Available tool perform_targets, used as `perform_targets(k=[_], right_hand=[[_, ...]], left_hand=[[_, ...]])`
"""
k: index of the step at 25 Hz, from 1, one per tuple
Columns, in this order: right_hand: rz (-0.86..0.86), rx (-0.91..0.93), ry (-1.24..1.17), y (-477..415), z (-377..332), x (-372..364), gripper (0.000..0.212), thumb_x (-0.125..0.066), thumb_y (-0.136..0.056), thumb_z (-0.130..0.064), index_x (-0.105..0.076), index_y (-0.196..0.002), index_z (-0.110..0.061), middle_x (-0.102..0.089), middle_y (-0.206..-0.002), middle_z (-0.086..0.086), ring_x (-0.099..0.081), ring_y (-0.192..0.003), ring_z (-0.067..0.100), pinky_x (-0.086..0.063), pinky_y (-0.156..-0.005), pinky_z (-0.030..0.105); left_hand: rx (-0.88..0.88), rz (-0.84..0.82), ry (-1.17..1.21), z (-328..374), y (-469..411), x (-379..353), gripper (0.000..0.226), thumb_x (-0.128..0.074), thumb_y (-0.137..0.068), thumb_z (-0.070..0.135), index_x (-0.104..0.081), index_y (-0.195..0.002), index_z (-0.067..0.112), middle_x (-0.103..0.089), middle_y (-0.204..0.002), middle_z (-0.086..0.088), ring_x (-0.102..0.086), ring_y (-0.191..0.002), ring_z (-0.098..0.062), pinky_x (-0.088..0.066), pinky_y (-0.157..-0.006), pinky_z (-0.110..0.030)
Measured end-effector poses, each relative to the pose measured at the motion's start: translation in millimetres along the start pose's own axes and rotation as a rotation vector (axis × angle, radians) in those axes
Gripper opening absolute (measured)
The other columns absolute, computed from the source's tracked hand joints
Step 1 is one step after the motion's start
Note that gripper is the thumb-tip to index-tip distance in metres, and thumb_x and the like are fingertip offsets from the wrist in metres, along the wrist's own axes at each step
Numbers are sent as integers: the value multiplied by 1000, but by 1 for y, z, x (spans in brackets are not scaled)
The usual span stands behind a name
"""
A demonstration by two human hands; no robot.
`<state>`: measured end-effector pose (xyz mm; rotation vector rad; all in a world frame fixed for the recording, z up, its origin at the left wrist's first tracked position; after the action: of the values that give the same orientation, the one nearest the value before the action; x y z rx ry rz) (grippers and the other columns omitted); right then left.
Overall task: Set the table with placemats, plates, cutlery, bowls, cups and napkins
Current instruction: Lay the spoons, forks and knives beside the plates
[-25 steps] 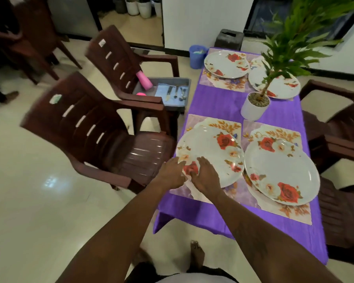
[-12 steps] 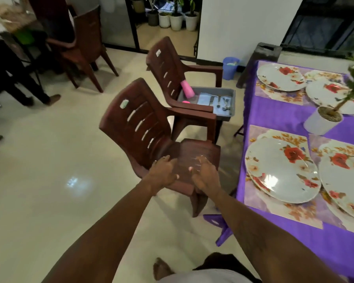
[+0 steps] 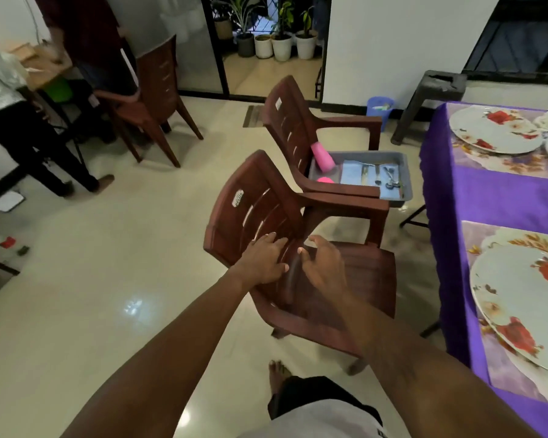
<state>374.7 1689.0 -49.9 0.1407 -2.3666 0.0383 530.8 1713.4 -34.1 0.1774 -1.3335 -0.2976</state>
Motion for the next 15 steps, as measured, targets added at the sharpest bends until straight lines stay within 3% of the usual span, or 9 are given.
perform_targets(k=[11,15], right_hand=[[190,-192,-110,-147,-65,-45,40,-64,-94,-43,-65,-129,-22,-70,-124,3,-62,-118,23,-48,-101,36],[319,-306,-89,-189,-71,-53,33,-64,-94,-43,-67,-123,-26,-72,-110,0,-65,-104,22,-49,-89,33]], left_hand=[[-213,-54,-104,-81,-154,88,81,-65,-94,44,-27,-162,18,-23,-168,-16,-22,-155,-32,-25,-123,-56],[-383,-22,-142,-100,-219,114,80,-66,-92,45,-33,-159,18,-32,-164,-16,-29,-153,-31,-22,-124,-51]])
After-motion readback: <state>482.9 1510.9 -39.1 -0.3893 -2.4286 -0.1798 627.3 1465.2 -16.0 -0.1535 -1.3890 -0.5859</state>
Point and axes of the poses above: each hand's wrist, its own y-axis away from the middle knuckle, its own x-axis out of the back of the hand, z = x × y, the point moved 10 cm from there along -y, towards the middle knuckle
